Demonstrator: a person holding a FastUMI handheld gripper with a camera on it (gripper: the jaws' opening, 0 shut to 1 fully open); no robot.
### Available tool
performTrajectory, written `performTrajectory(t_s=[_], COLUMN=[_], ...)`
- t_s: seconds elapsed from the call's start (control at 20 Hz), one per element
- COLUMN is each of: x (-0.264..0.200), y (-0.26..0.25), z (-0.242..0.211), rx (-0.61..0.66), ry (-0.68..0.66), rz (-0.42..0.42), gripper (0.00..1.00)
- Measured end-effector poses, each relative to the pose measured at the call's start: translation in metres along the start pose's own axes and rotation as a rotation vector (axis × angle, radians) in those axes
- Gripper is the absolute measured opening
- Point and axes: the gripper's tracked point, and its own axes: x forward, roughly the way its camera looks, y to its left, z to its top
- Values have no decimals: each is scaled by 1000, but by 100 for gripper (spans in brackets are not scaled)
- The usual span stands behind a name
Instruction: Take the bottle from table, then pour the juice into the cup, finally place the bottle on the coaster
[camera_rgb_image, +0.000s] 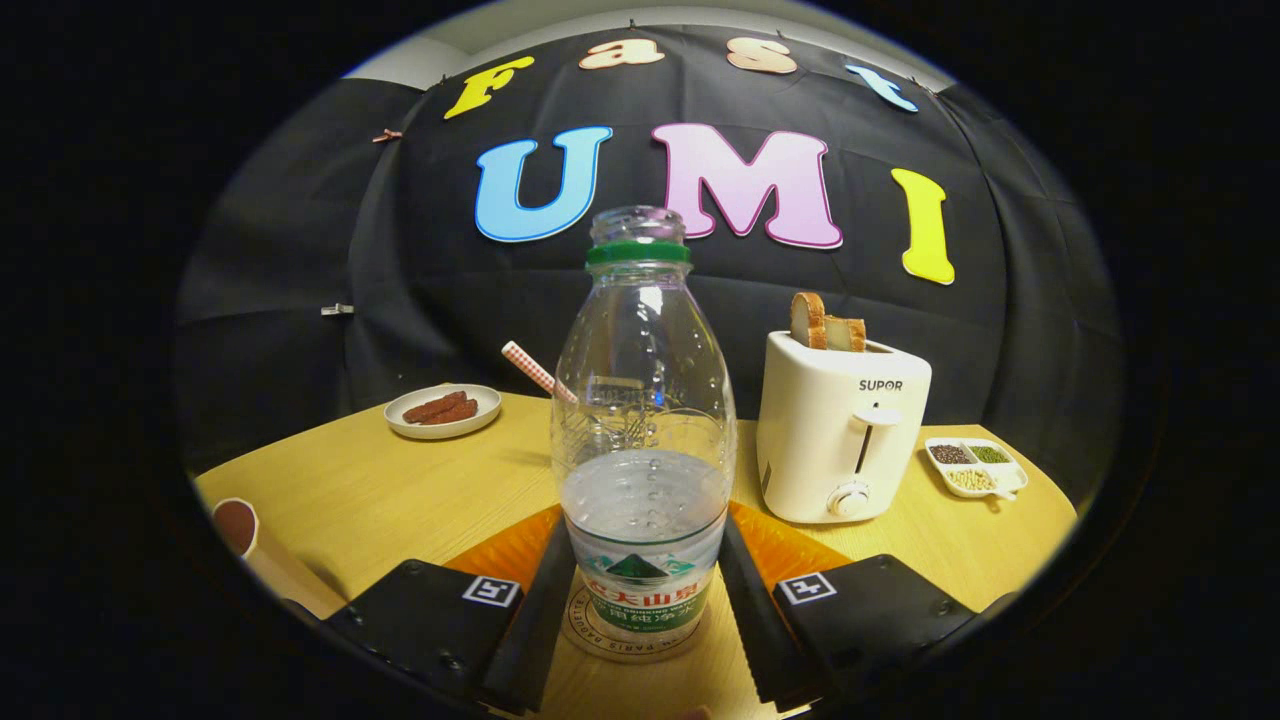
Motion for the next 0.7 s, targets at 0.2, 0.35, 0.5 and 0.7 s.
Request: performTrajectory(t_s=[0.2,0.35,0.5,0.7], x=[-3,-8,-22,-61], y=[4,2,0,-5], z=[1,4,17,39], rx=[22,23,6,41], ry=[9,4,-12,-19], rz=[26,18,11,-7], gripper=[96,98,99,98])
